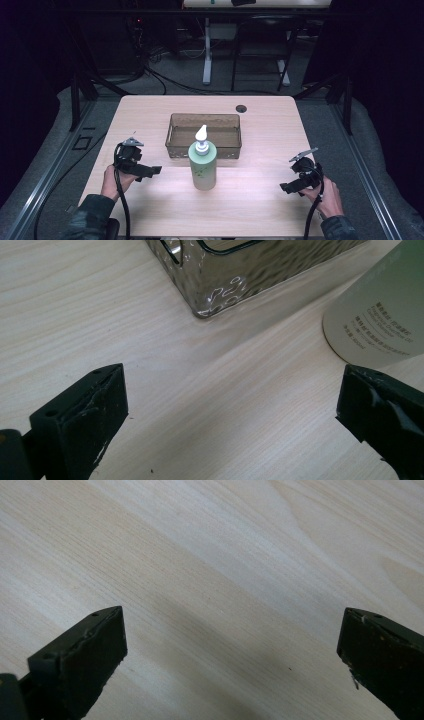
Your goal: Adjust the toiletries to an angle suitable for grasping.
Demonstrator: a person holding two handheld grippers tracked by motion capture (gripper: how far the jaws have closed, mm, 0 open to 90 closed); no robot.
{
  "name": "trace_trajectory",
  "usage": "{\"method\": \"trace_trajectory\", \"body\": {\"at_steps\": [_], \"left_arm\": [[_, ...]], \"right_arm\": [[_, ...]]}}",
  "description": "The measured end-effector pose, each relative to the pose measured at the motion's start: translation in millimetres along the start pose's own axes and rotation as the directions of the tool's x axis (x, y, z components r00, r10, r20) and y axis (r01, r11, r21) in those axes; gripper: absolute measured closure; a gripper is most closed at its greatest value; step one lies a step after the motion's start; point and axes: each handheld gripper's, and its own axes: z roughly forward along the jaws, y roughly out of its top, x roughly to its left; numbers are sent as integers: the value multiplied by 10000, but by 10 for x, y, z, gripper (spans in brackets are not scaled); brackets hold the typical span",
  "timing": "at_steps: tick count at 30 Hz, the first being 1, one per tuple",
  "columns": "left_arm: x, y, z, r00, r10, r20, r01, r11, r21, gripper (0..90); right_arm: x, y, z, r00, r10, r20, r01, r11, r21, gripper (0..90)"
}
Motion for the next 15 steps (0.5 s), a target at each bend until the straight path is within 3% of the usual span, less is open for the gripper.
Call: {"method": "trace_trajectory", "body": {"at_steps": [8,15], "left_arm": [[-78,22,-12,9996,271,-7,-271,9996,-93,1],[-229,40,-32,9979,636,112,-632,9976,-275,1]], "right_arm": [[-3,-10,3,10000,-75,53,75,9999,93,0],[-17,-9,-25,10000,41,79,-42,10000,61,0]]}}
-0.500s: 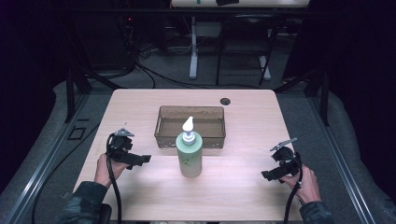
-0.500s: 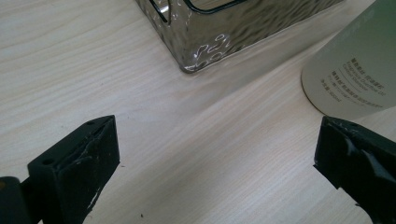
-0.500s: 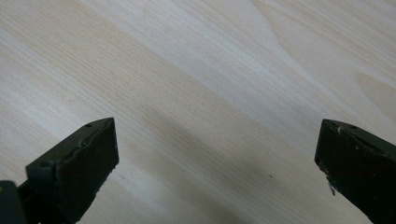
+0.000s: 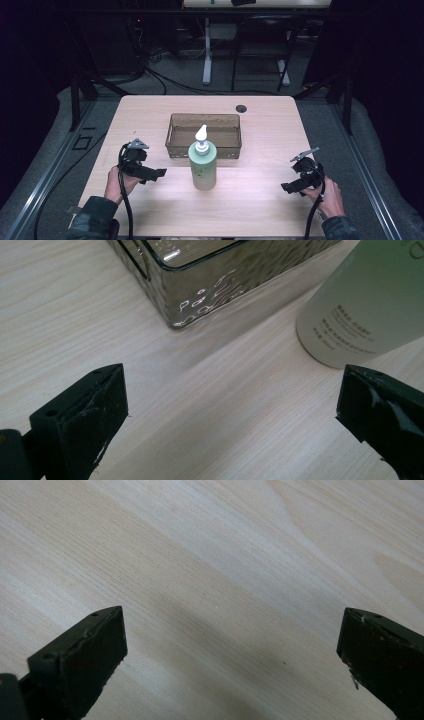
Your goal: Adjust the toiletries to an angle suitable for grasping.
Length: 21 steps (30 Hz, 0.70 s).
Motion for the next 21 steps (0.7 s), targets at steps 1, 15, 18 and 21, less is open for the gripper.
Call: {"method": "trace_trajectory", "body": {"at_steps": [1,15,18,21], "left_arm": [[0,0,0,10000,0,0,0,10000,0,0],[-415,106,40,9927,952,739,-916,9945,-505,0],[-487,121,47,9908,1101,787,-1055,9926,-601,0],[-597,159,52,9867,1334,927,-1249,9879,-924,0]], "right_arm": [[0,0,0,10000,0,0,0,10000,0,0],[-6,-1,7,10000,50,-80,-50,10000,-6,0],[-7,-2,8,9999,99,-120,-100,9999,-45,0],[-10,0,12,9999,92,-131,-93,9999,-44,0]]}}
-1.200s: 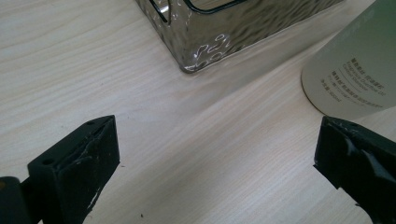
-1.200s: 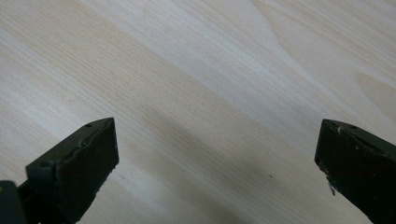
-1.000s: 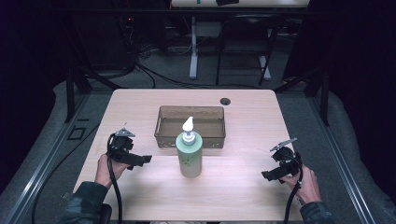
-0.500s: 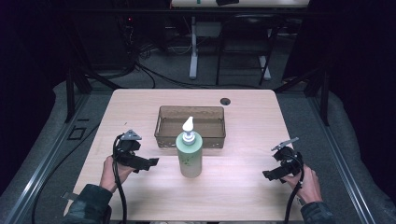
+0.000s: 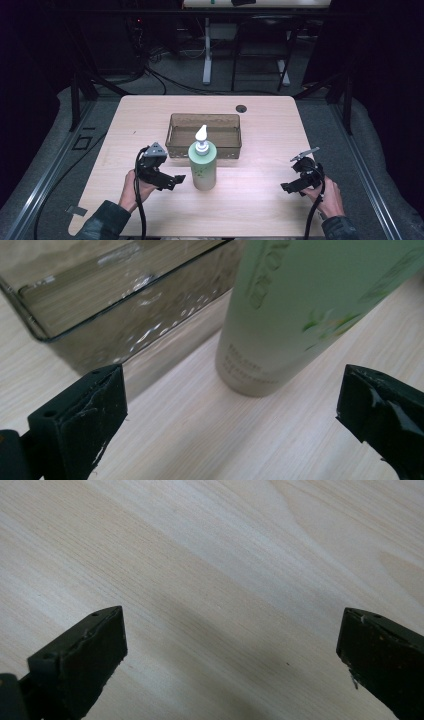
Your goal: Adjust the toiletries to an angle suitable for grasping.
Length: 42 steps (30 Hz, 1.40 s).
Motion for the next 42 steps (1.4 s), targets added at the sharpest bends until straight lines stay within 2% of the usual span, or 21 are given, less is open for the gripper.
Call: {"method": "trace_trajectory", "body": {"at_steps": [10,21,26,28,29,35,42], "left_arm": [[-224,174,100,9983,564,139,-553,9962,-668,0],[-341,394,185,9970,770,80,-753,9880,-1345,2],[-379,472,231,9952,978,-5,-968,9838,-1510,41],[-395,495,256,9942,1072,133,-1038,9824,-1554,87],[-410,502,263,9933,1152,45,-1131,9811,-1568,112],[-437,513,280,9927,1199,-126,-1204,9807,-1538,115],[-395,515,274,9914,1308,86,-1280,9803,-1506,121]], "right_arm": [[6,5,-6,9999,98,-23,-98,10000,-11,0],[-1,1,-21,10000,90,24,-89,10000,-19,0],[0,0,-30,10000,71,23,-71,9999,-85,0],[-6,0,-26,9999,149,-35,-149,9999,-82,0],[-6,0,-24,9999,156,-44,-156,9998,-80,0],[9,-3,-49,10000,62,49,-61,9999,-117,0],[-11,-5,-54,9999,136,9,-136,9998,-172,0]]}}
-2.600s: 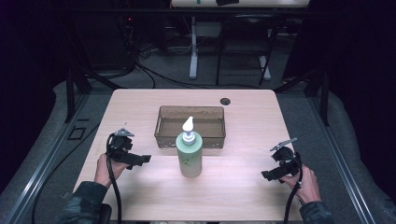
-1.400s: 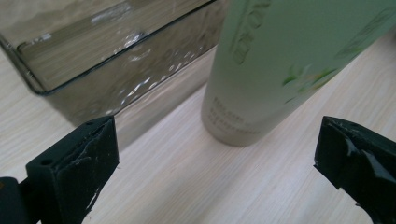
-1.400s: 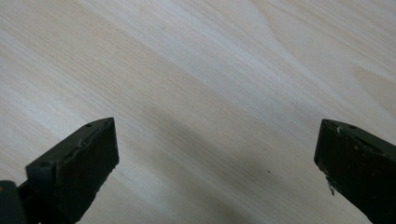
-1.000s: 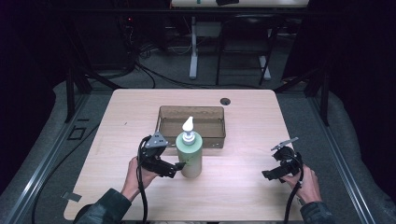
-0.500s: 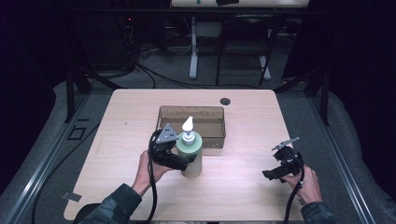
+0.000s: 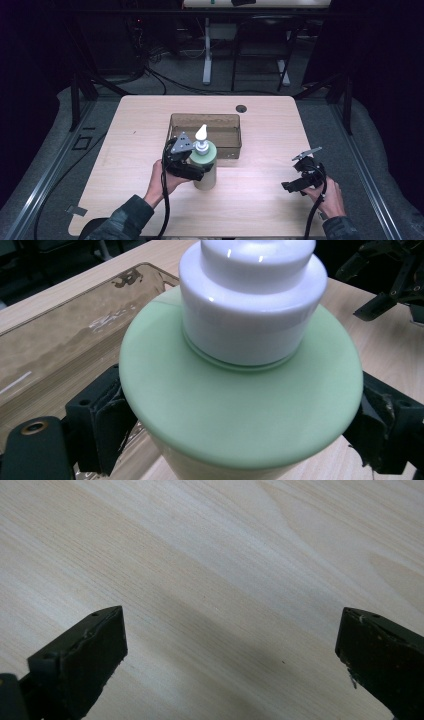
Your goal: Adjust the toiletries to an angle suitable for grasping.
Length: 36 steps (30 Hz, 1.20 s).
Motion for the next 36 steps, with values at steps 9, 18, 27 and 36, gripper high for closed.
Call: {"method": "trace_trajectory", "body": {"at_steps": [9,18,27,36], "left_arm": [[133,5,-58,9976,349,593,-370,9988,334,123],[279,-9,-139,9926,659,1024,-725,9954,622,124],[395,-32,-212,9878,798,1340,-906,9929,767,123],[477,-83,-304,9882,798,1309,-914,9922,848,124]], "right_arm": [[10,1,13,10000,-34,27,34,10000,53,0],[22,-2,-17,10000,-49,42,49,10000,-54,2],[24,-2,-10,10000,8,-17,-8,10000,-11,2],[30,-5,2,10000,-16,-14,16,10000,53,3]]}}
